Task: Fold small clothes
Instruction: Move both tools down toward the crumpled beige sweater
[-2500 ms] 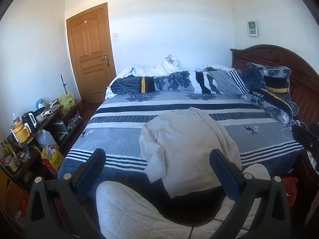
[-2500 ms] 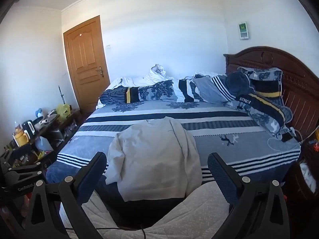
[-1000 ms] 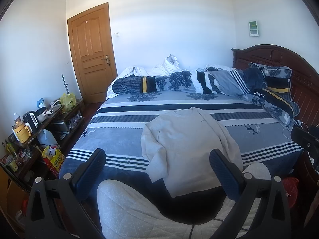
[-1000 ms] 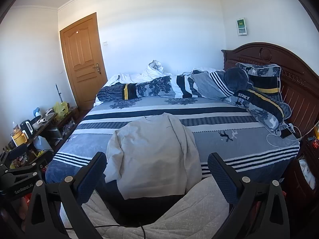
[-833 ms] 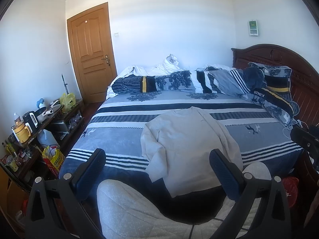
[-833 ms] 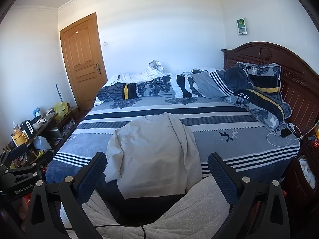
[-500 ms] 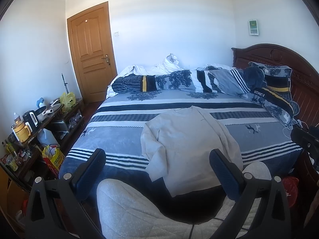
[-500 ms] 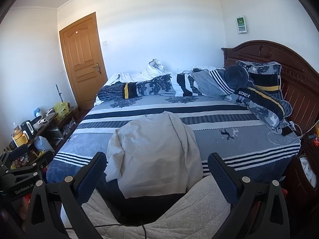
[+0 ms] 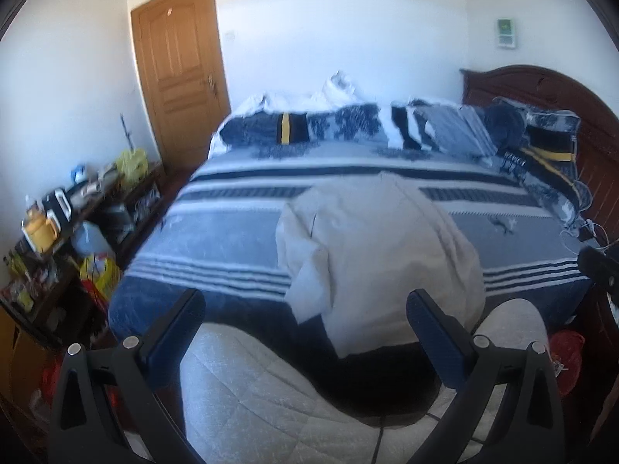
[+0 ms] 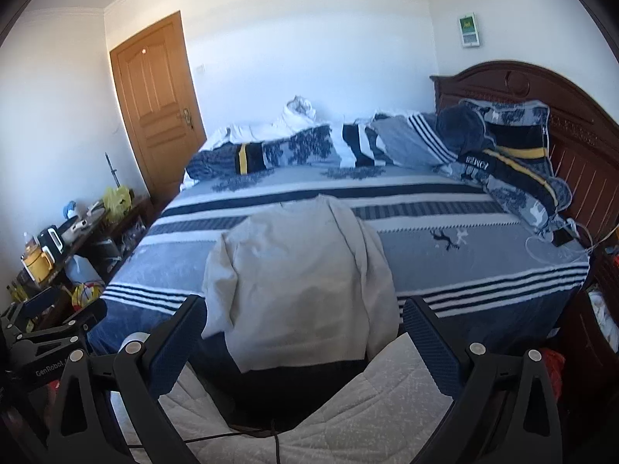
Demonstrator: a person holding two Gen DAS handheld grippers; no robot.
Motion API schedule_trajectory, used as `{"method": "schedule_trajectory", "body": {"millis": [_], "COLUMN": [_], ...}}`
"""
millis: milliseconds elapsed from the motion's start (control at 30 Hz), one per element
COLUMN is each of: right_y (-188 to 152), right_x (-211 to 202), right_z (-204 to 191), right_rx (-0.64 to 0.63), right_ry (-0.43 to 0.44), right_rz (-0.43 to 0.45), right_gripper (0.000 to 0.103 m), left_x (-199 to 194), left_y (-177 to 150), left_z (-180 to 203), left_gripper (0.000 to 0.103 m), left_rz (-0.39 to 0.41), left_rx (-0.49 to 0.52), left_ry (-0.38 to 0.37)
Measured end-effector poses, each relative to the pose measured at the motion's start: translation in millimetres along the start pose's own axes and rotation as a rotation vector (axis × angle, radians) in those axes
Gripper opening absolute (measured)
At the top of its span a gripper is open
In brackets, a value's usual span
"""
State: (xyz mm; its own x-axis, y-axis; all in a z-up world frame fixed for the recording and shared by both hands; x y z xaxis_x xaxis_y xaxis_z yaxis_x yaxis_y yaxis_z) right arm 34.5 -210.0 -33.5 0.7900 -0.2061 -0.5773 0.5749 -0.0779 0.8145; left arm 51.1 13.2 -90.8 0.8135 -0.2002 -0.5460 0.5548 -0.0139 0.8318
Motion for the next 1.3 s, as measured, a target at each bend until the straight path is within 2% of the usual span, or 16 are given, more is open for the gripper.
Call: {"method": "schedule_trajectory", "body": {"millis": [33, 133, 233, 333, 467, 667, 900, 1000, 1200, 1300], "right_y": [-5.8, -21.3, -28.0, -25.6, -16.7, -4.6, -7.1, -3.1, 18.5, 31.2], "right_x": [9.3, 38.8, 63.4, 88.2, 120.3, 168.7, 220.7, 239.5, 278.1, 308.9], "right_z": [-1.0, -5.3, -8.7, -9.7, -13.7, -17.2, -27.8, -40.8, -85.9, -118.2], "right_rx": [0.005, 0.003, -0.010, -0.016, -0.032, -0.022, -0.031, -0.066, -0.138, -0.185], "right_ry": [0.003, 0.021, 0.039, 0.027, 0.060, 0.063, 0.127, 0.142, 0.212, 0.291], "right_rz": [-0.022, -0.101, -0.138, -0.154, -0.175, -0.195, -0.289, -0.304, -0.328, -0.364], "right_gripper": [0.103, 0.103, 0.103, 0.103, 0.103, 0.103, 0.100, 0.100, 0.099, 0.098], "left_x": [9.6, 34.6, 58.2, 84.9, 123.0, 179.9, 250.1, 281.4, 337.7, 357.7], "left_y": [-5.8, -18.5, -28.9, -27.0, -21.6, -26.7, -44.6, -46.1, -40.6, -47.8], "left_z": [-3.6, -13.0, -19.2, -25.9, -36.7, -53.4, -71.4, -78.0, -88.7, -88.9], "left_gripper": [0.103, 0.103, 0.103, 0.103, 0.103, 0.103, 0.103, 0.103, 0.103, 0.100], "left_rz": [-0.028, -0.180, -0.278, -0.293, -0.280, -0.333, -0.397, -0.408, -0.349, -0.363], "left_rx": [-0.016, -0.112, -0.162, -0.176, -0.179, -0.212, -0.239, -0.286, -0.362, -0.410], "left_ry": [-0.012, -0.044, -0.045, -0.036, -0.036, -0.046, -0.060, -0.101, -0.196, -0.291]}}
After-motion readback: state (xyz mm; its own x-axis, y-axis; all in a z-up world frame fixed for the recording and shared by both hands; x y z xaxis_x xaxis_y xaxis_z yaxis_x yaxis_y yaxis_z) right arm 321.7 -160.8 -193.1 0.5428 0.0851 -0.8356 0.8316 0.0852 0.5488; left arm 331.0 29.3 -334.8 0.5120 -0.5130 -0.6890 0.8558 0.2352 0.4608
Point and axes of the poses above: each gripper's, at about its wrist camera, not at the fingertips, and x roughly the way its jaws point, z to its right, y to its top, the point moved 4 cm from there along x, roughly the way its jaws point, and after that the axes turned 11 degrees about -y, right-handed, at the moved point
